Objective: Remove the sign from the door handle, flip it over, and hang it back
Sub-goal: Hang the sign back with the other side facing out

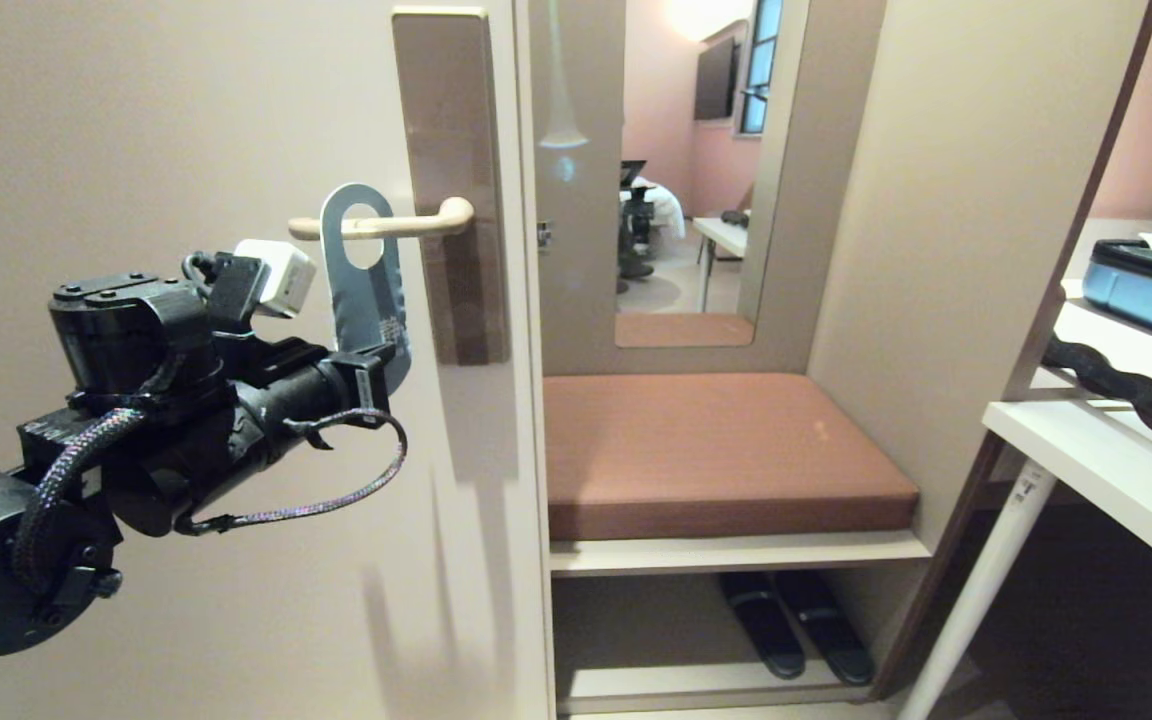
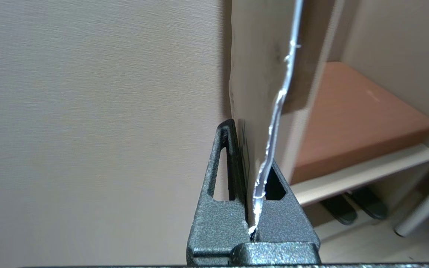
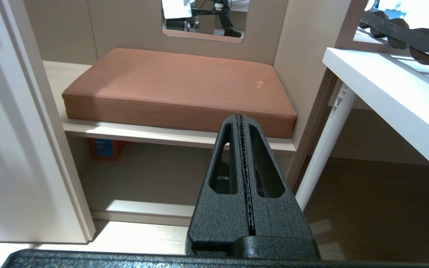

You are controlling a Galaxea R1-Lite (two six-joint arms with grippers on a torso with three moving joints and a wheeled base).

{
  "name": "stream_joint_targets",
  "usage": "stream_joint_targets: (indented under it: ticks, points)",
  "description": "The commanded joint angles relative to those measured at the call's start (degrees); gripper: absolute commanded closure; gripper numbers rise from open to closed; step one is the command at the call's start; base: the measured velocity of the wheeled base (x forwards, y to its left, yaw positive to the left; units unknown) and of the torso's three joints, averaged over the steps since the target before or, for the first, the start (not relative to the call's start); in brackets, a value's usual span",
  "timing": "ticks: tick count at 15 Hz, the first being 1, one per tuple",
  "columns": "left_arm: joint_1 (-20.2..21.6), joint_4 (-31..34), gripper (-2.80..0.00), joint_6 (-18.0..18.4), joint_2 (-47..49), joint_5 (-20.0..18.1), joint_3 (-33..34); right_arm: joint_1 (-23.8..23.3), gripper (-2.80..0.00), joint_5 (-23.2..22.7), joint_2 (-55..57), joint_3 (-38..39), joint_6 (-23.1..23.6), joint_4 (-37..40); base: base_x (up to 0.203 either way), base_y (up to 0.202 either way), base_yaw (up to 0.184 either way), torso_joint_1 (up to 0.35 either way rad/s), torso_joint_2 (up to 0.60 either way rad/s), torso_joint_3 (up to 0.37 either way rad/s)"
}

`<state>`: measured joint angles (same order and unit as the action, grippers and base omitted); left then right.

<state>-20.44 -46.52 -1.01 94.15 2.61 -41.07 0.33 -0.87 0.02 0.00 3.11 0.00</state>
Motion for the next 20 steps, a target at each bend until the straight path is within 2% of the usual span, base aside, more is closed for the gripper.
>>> stream_joint_targets:
  ticks: [1,6,16,20]
  points:
    - [-1.39,-0.33,0.00,-0.21,0.69,0.12,0.02,0.02,0.00,-0.01,-0.02,0.00,0.06,0.00,0.000,0.000,0.000,0.000,0.00,0.000]
    - [-3.20,-1.04,0.00,-0.31,1.66,0.20,-0.41,0.02,0.00,-0.01,-0.02,0.00,0.06,0.00,0.000,0.000,0.000,0.000,0.00,0.000]
    - [-3.29,-1.29,0.00,0.21,4.17,0.42,-2.61,0.02,0.00,-0.01,-0.02,0.00,0.06,0.00,0.000,0.000,0.000,0.000,0.00,0.000]
    - [-3.60,-1.21,0.00,0.27,4.85,3.32,-3.23,0.02,0.00,-0.01,-0.02,0.00,0.06,0.00,0.000,0.000,0.000,0.000,0.00,0.000]
